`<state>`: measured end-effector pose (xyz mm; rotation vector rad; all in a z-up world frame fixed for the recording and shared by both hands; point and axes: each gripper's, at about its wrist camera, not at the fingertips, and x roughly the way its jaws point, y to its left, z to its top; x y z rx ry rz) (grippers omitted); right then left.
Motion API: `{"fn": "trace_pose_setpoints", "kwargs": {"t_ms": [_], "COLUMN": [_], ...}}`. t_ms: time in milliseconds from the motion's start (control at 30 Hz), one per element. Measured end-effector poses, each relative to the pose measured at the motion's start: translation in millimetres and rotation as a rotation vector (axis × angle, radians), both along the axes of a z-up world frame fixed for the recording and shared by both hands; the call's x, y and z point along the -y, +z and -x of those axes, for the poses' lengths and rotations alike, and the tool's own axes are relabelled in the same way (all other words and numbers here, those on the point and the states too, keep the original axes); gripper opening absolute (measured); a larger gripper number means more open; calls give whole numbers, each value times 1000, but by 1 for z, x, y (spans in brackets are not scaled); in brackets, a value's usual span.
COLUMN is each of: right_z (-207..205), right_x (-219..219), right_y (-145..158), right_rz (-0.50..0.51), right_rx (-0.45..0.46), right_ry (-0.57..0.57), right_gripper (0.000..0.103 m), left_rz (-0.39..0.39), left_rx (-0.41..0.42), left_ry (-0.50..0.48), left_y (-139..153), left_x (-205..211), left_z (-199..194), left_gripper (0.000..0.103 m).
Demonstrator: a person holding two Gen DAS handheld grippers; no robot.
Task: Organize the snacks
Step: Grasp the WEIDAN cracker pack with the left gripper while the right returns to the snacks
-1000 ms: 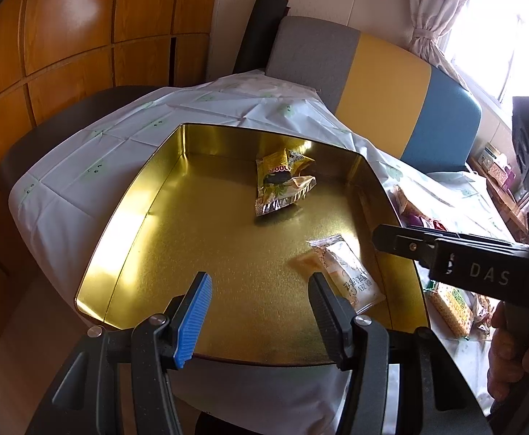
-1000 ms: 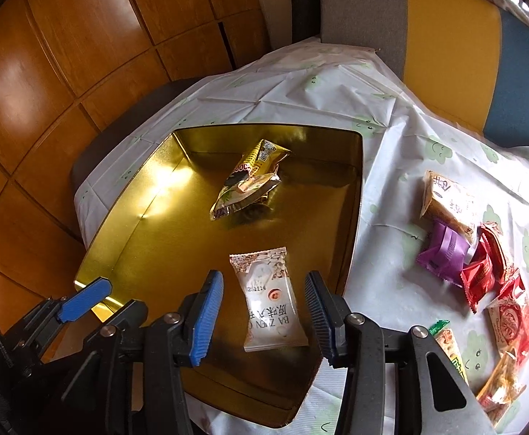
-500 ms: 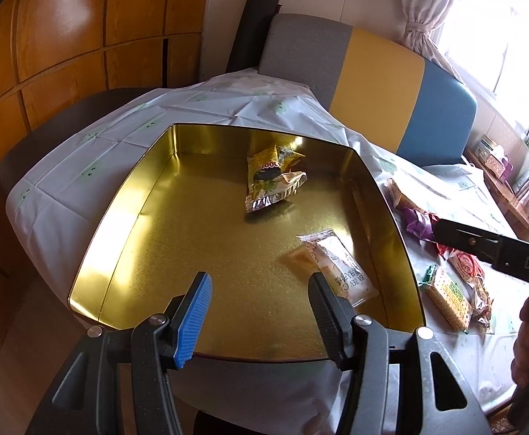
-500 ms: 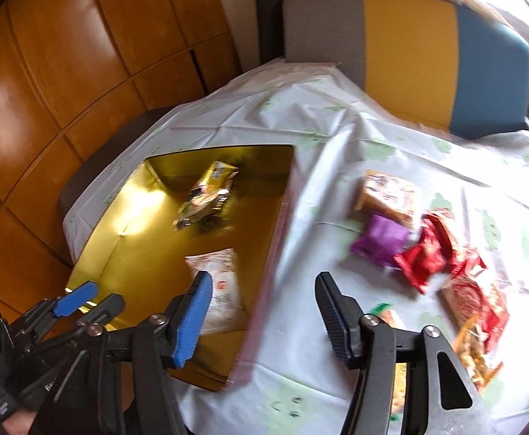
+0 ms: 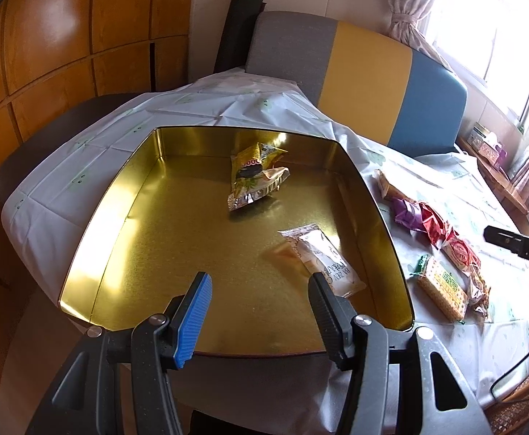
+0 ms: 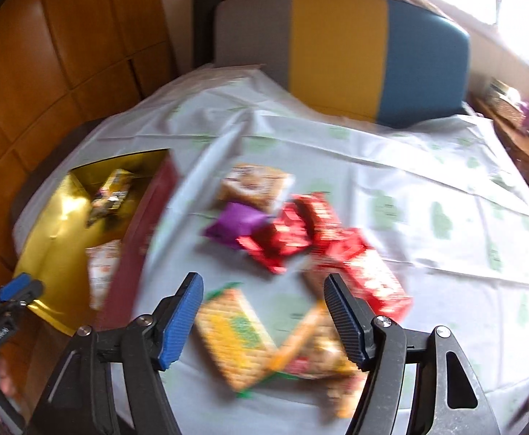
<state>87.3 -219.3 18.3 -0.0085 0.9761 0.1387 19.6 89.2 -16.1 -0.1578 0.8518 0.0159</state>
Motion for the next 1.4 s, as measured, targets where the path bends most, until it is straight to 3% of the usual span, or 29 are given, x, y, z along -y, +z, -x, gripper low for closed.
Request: {"fn": "trace_pose_setpoints", "kwargs": {"t_ms": [300,400,467,700,800,967,1067,1200,1400], "right_z": [-9,-11,-12,-12,-10,-9,-9,-8,-8], "right_x": [91,123,142,150,148,151,153,154,154], "right_y": [-2,-12,-22,-21,-18,-13,-12,-10,-9], "right_rz": [57,20,-33,-84,-92,-125,-139,-152,-160], "right_rx": [-7,-15,-68,-74,-55,-37,-33,-22,-23], "right_ry": [-178,-280,-350,-381,-379,-384,-386,-385,-380], "right_gripper": [78,78,78,78,81,83,83,84,85], "left_rz": [-14,1,19,93,119,194,200,232,204], "left_rx": [5,-5,-23,-133,-198,-361,-411,-444,-417], "left_ry": [-106,-197,-271,-505,-559,-521,-478,-407,-386], "left_y": [9,14,18,18,10,-18,-34,-49,-48], "left_x": [26,46,64,142,170,195,205,206,215], "left_z": [-5,-8,-12,-26,-34,-55,-65,-80,-98], "left_gripper": [56,56,55,52,52,52,52,52,55]}}
